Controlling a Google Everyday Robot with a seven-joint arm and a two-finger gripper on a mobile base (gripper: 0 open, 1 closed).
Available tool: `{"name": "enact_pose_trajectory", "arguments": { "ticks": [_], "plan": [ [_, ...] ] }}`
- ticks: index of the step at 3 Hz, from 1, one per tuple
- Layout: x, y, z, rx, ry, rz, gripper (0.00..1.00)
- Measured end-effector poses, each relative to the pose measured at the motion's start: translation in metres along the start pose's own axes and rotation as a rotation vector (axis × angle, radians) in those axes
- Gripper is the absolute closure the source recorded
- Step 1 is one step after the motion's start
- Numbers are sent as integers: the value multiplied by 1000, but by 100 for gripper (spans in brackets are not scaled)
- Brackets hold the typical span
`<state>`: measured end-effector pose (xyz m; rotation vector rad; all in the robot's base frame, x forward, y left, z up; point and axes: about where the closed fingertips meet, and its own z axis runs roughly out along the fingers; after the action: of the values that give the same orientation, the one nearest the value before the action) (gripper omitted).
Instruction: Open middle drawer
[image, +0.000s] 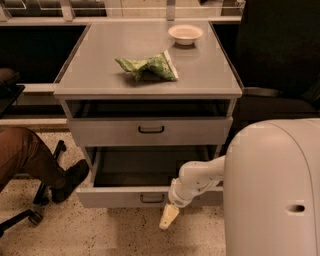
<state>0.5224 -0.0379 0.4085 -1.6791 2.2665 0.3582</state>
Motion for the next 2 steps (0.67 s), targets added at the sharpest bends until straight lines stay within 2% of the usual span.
{"name": "enact_pose_trajectory", "arguments": {
  "ticks": [2],
  "plan": [
    [0, 1, 2, -15, 1, 2, 0]
  ]
}}
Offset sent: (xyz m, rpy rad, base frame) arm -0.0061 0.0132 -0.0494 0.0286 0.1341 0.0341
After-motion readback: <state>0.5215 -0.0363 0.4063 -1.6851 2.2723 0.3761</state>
